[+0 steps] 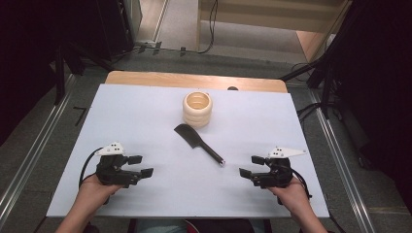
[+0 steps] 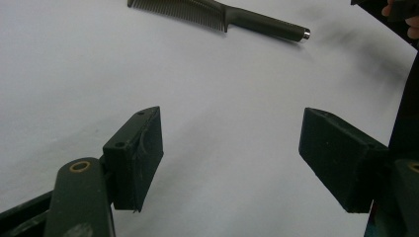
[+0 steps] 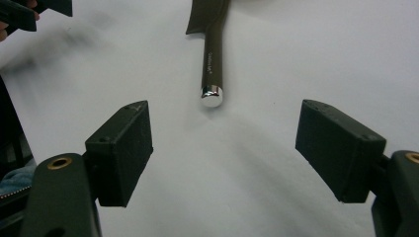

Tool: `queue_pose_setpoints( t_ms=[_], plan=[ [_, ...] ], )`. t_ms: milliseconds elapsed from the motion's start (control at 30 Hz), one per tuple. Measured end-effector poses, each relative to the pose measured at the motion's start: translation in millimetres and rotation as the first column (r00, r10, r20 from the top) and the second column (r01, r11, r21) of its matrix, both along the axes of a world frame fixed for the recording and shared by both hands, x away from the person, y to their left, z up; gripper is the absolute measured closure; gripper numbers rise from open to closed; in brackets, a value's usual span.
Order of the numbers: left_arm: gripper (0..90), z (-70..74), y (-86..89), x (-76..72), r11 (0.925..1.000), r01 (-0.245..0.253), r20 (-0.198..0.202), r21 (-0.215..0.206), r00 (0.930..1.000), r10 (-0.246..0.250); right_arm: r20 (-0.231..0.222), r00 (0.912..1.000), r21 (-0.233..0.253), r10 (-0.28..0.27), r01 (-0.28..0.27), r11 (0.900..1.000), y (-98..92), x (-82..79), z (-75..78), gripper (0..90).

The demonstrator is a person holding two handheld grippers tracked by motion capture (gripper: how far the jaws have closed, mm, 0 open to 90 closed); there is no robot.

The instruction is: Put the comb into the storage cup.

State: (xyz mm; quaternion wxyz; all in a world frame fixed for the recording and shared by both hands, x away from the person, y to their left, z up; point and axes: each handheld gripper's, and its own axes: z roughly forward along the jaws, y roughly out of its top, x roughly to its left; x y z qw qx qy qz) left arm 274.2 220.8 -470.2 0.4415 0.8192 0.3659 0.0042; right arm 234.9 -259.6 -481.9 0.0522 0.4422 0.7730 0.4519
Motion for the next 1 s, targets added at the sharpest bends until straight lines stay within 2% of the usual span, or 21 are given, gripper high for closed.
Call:
queue_pose_setpoints(
  t_ms=[600, 1000],
  plan=[
    [25.9, -0.5, -1.3, 0.8, 1.0, 0.001, -0.006, -0.003, 1.0, -0.001, 0.019, 0.9997, 0.01, 0.014, -0.014, 1.0, 6.5, 11.1, 1.4, 20.0],
    [25.9, -0.7, -2.4, 2.0, 1.0, 0.0, -0.013, -0.005, 0.9999, 0.0, 0.02, 0.9993, -0.009, 0.031, -0.031, 0.999, 19.0, 31.0, 1.5, 19.7]
  ],
)
